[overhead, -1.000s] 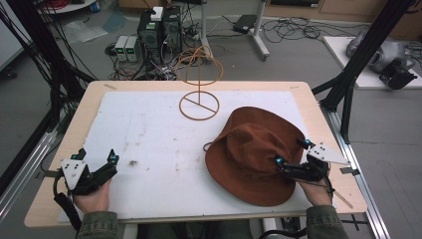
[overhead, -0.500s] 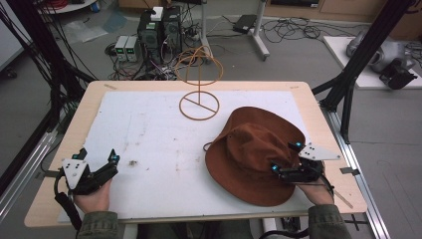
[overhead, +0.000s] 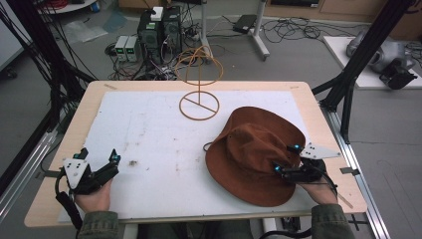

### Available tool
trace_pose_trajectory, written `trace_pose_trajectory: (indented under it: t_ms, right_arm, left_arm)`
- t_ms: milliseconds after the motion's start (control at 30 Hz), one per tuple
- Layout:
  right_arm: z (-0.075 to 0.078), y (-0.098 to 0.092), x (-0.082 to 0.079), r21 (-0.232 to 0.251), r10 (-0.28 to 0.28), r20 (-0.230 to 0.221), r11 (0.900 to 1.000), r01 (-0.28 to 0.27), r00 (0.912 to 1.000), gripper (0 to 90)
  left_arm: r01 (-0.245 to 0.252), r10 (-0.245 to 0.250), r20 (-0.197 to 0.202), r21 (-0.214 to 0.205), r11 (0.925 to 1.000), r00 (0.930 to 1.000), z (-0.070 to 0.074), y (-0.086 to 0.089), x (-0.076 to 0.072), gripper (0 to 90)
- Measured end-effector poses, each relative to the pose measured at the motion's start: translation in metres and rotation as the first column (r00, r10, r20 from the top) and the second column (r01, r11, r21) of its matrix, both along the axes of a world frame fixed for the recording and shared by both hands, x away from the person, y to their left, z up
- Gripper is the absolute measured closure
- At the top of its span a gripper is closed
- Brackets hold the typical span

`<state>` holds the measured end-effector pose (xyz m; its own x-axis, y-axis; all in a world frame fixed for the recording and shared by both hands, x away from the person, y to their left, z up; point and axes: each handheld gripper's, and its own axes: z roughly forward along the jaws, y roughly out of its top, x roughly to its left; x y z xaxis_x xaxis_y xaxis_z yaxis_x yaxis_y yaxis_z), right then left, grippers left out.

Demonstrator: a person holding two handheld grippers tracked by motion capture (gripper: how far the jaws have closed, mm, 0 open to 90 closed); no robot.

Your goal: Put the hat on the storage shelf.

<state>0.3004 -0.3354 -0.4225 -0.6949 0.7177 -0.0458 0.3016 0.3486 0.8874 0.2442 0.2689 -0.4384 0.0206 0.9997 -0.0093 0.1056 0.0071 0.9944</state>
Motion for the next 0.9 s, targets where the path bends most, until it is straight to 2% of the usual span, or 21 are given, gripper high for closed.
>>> trace_pose_trajectory:
  t_ms: [233, 433, 567, 667, 800, 900]
  right_arm:
    - [-0.0005, 0.0028, 0.0046, -0.033, 0.004, -0.022, 0.9994, -0.004, 0.9998, 16.6]
    - [-0.0027, 0.0054, 0.008, -0.044, -0.003, -0.054, 0.999, 0.001, 0.9985, 24.8]
    - [-0.0032, 0.0056, 0.0089, -0.043, -0.007, -0.085, 0.9991, 0.004, 0.9964, 40.4]
    - [-0.0029, 0.0065, 0.0092, -0.033, 0.005, -0.098, 0.9994, -0.008, 0.9952, 57.2]
    - [-0.0016, 0.0066, 0.0096, -0.023, 0.003, -0.119, 0.9997, -0.006, 0.9929, 85.1]
    - [-0.0009, 0.0067, 0.0093, -0.03, 0.001, -0.117, 0.9996, -0.004, 0.9931, 87.7]
  left_arm:
    - [0.003, -0.003, 0.001, -0.006, 1.0, 1.0, -0.0002, 0.0, 0.0002, 11.4]
    - [0.006, -0.006, 0.0, -0.003, 1.0, 1.0, -0.0001, -0.0002, 0.0001, 11.4]
    - [0.009, -0.009, 0.003, -0.004, 1.0, 1.0, 0.0, -0.0004, 0.0002, 11.4]
    - [0.008, -0.008, 0.002, -0.004, 1.0, 1.0, 0.0001, -0.0002, 0.0, 11.4]
    - [0.009, -0.009, 0.003, -0.004, 0.9999, 1.0, 0.0002, -0.0003, -0.0002, 11.4]
    - [0.007, -0.007, 0.003, -0.005, 1.0, 1.0, 0.0, -0.0001, -0.0001, 11.4]
